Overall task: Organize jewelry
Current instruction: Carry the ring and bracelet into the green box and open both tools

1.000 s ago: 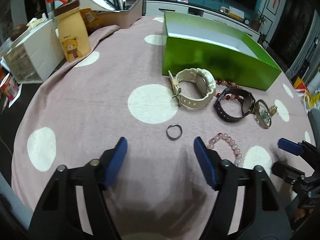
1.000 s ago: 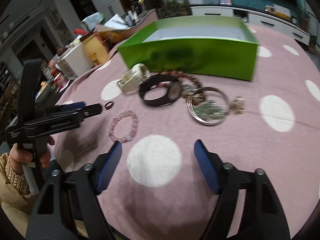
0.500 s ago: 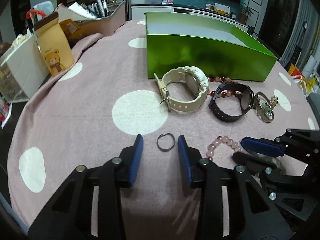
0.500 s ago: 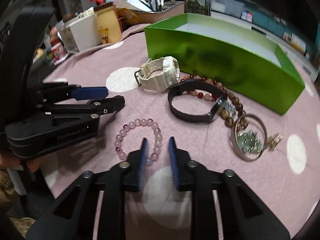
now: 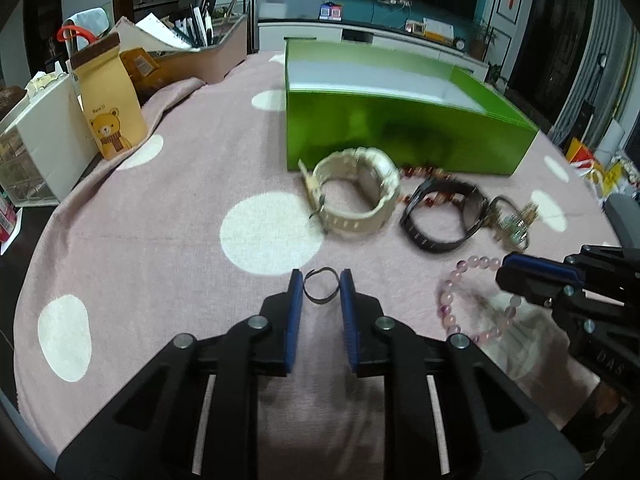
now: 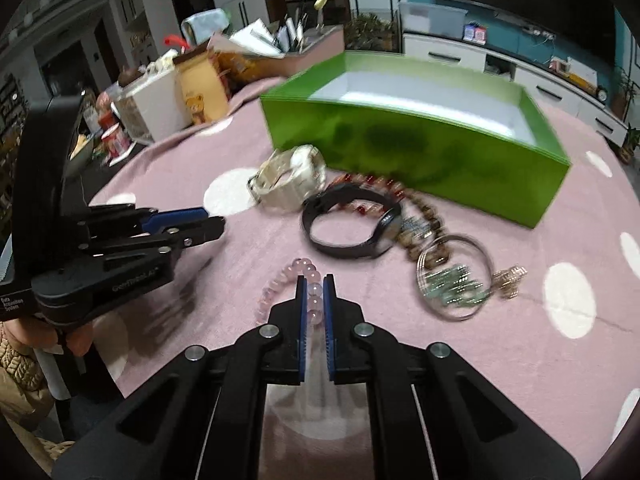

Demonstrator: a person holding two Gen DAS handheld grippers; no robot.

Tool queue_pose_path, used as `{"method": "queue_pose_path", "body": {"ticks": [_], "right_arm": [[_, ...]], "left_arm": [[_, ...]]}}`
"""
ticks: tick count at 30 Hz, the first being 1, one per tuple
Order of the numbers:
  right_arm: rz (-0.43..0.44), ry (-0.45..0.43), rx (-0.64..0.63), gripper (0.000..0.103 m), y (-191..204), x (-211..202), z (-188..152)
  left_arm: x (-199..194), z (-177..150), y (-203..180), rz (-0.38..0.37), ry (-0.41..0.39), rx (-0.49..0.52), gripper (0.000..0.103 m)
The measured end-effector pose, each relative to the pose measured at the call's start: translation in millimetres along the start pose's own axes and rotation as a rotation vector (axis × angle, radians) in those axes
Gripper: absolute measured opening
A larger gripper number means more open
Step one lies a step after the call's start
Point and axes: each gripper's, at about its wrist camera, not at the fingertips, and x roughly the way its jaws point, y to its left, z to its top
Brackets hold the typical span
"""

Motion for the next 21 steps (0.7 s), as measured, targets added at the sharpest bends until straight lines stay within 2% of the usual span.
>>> {"method": "queue_pose_path", "body": {"ticks": [5, 11, 15, 21], "right_arm": [[-0.058, -0.077, 0.000, 0.007, -17.7, -26.7, 19.1], [-0.125, -0.169, 0.003, 0.007, -46.6, -53.2, 51.8], [-0.127, -0.221, 0.009, 0.007, -63.3, -60.6, 78.2], [-0.091, -0.224, 0.043, 0.007, -84.8, -43.8, 112.8]], "left_arm": [[-15.6, 22.3, -4.3, -0.024, -0.047, 0.000, 0.018], [-25.0, 68.0, -19.2, -0.050, -0.111, 0.028, 0.018], [-16.6, 103.6, -27.9, -0.061, -0.122, 0.033, 0.018], [11.4, 148.4, -34.8, -0.072, -0.089, 0.011, 0.018]]}}
